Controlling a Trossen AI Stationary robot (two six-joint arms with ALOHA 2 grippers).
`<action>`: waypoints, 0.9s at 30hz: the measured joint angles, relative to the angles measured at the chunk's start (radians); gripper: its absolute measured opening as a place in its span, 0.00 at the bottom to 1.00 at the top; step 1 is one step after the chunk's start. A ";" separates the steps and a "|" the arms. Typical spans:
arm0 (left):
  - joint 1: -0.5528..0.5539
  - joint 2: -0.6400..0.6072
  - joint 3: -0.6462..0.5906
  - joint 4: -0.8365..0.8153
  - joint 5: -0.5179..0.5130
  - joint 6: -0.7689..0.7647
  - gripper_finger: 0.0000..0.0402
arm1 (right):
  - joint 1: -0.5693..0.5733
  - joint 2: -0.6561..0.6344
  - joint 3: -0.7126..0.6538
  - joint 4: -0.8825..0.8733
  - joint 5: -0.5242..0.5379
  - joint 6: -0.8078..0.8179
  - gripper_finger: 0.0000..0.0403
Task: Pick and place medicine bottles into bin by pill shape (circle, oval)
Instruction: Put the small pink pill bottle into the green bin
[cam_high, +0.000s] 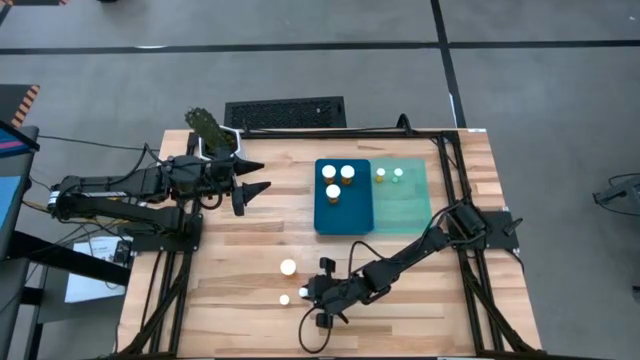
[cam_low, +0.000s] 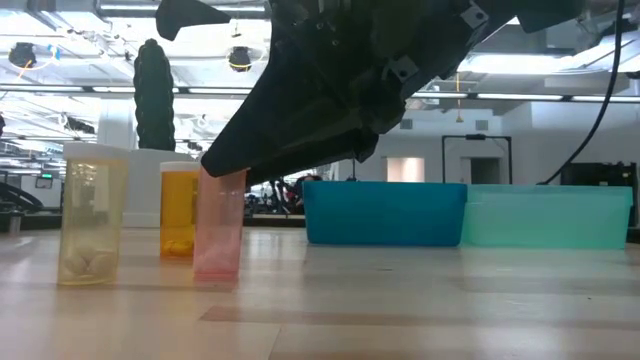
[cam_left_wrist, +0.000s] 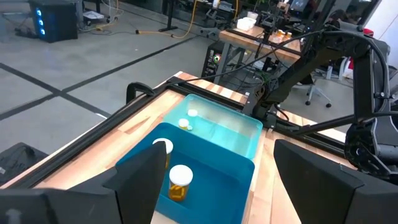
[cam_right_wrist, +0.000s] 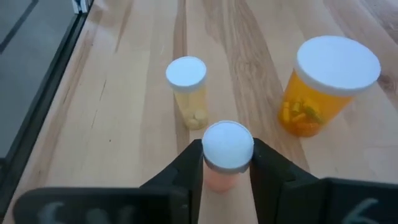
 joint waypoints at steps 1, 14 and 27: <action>0.000 0.000 0.000 0.000 0.000 0.000 0.72 | 0.000 -0.003 0.000 0.001 0.001 0.002 0.27; 0.000 0.000 0.000 0.001 0.000 -0.002 0.72 | -0.006 -0.082 0.000 -0.022 0.005 0.004 0.27; 0.000 0.000 0.000 0.036 0.000 0.003 0.72 | -0.045 -0.456 -0.132 -0.285 0.134 -0.042 0.28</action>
